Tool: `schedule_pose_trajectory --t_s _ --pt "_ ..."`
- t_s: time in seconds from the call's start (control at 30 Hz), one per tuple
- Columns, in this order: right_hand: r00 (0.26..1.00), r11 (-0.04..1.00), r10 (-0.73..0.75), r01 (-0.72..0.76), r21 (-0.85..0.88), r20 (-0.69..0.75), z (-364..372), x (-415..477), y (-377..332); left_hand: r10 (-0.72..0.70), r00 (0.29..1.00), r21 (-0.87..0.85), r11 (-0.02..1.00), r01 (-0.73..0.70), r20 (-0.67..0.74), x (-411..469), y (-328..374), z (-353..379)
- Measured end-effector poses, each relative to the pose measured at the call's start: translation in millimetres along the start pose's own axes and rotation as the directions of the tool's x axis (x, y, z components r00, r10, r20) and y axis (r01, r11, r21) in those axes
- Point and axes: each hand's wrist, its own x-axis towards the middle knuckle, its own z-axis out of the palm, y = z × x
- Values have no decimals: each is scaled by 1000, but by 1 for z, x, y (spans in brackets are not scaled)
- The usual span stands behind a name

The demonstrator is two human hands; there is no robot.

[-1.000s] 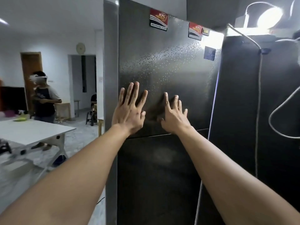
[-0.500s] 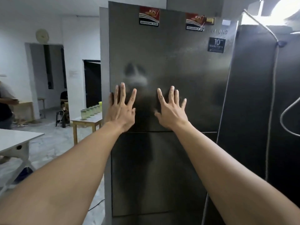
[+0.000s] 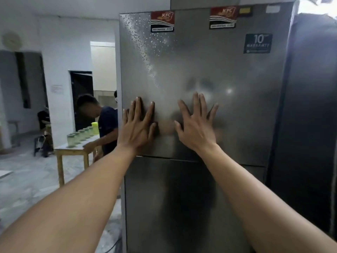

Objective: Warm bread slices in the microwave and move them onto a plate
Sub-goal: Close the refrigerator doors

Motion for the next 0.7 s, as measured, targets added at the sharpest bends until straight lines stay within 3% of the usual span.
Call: schedule_pose_trajectory --t_s 0.33,0.7 --pt "991 990 24 -42 -133 -133 50 29 4 33 997 -145 989 -44 -72 62 -16 77" --pt "992 910 116 -124 -397 -45 97 49 15 144 976 -350 916 -194 -165 124 -13 161"
